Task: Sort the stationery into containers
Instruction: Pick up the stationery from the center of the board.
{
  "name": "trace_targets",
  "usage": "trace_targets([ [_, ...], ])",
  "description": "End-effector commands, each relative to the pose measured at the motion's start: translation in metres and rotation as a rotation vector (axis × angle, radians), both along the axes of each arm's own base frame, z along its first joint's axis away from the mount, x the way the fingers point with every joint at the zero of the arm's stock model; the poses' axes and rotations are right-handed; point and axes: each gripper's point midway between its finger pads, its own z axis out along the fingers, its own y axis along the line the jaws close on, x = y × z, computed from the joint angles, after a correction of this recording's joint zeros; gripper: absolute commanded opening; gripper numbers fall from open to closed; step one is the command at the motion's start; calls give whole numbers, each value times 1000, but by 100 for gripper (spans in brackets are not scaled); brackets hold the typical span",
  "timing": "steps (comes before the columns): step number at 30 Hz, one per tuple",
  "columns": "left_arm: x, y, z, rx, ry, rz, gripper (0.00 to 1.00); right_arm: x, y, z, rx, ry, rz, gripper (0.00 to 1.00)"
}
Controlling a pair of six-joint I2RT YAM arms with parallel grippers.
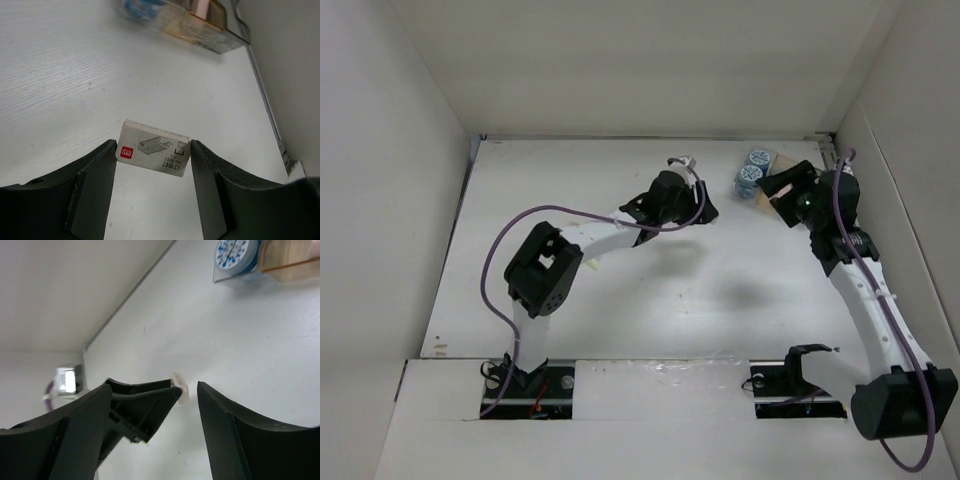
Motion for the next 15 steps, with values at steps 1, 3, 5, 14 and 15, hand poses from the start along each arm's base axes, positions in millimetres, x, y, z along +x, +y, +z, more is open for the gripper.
trace_targets([
  [1, -14, 1, 112, -147, -295, -119, 47, -2, 35, 7, 63, -24, 225, 76],
  [3, -31, 10, 115, -129, -357, -187, 48, -4, 43, -3, 73, 5, 276, 84],
  [5, -39, 14, 114, -76, -424, -251, 49, -2, 42, -15, 79, 22, 277, 86],
  [14, -71, 21, 107, 10, -518, -458, 49, -14, 72, -30, 182, 62, 508, 78],
  [15, -74, 21, 112, 5, -536, -477, 49, -14, 74, -28, 183, 53, 517, 77],
])
